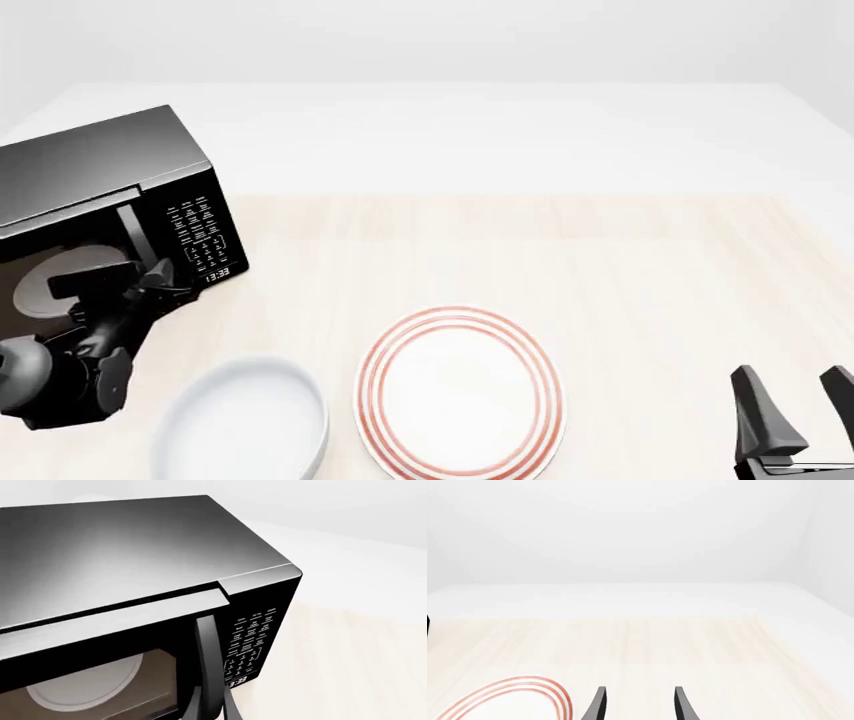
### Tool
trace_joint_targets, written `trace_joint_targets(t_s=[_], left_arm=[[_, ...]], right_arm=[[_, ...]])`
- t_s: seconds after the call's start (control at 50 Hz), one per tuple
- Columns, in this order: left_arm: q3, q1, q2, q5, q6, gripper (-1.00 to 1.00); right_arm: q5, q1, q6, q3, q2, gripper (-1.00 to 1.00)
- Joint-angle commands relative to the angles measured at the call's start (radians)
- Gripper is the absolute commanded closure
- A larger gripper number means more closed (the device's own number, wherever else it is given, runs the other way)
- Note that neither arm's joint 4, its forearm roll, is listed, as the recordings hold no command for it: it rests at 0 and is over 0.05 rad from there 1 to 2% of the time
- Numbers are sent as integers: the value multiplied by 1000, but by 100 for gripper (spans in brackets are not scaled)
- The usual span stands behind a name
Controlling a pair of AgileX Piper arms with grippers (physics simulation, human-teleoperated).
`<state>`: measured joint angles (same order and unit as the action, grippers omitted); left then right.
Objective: Open the microwave.
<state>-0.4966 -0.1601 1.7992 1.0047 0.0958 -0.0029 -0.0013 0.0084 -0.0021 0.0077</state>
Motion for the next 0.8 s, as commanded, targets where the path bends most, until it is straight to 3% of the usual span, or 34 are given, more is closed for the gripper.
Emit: trace_joint_targets(t_s=[0.02, 0.8], left_arm=[[31, 29, -70, 14, 1, 100], [179, 49, -172, 104, 22, 100]], right_arm=[[0, 0, 0, 0, 0, -100], [0, 0, 0, 0, 0, -100]])
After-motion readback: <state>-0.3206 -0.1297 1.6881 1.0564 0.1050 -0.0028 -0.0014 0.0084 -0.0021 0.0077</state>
